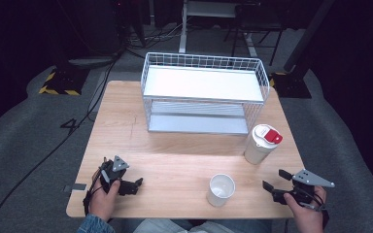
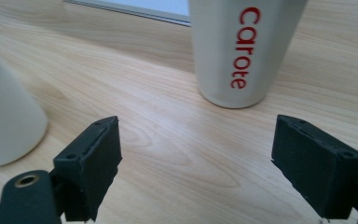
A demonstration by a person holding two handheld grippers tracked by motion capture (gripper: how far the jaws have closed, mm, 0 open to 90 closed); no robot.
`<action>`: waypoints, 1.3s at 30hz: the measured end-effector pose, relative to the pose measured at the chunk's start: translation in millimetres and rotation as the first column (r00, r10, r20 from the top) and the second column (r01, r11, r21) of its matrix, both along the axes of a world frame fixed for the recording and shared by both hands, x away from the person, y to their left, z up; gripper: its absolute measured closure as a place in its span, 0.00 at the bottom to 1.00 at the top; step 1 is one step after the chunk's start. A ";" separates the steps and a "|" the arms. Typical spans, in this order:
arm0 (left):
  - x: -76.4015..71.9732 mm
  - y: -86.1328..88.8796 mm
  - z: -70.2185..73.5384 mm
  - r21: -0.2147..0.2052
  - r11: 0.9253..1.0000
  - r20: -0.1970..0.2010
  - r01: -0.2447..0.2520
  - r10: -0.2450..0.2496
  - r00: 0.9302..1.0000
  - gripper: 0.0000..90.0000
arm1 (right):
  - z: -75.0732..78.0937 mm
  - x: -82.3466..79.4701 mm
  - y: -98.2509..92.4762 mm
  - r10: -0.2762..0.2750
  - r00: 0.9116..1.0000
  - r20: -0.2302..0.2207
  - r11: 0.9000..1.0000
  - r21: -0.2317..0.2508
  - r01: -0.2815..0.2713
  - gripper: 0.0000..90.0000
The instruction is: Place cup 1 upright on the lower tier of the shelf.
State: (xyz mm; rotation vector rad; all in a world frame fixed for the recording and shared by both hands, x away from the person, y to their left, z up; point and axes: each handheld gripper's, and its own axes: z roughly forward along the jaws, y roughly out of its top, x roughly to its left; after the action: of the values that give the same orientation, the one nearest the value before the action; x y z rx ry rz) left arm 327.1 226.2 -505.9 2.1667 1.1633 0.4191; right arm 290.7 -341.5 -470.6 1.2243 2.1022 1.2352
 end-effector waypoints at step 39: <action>0.4 -0.3 0.4 0.001 1.000 -0.005 0.001 -0.001 1.000 0.00 | 11.9 -38.2 104.2 0.348 0.935 0.066 0.935 0.054 -0.351 0.18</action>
State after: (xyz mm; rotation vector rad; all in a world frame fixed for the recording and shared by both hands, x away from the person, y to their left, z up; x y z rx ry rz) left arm 327.4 225.9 -505.6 2.1705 1.1648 0.4148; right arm 252.5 -237.3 -458.6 0.8487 2.3232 1.4782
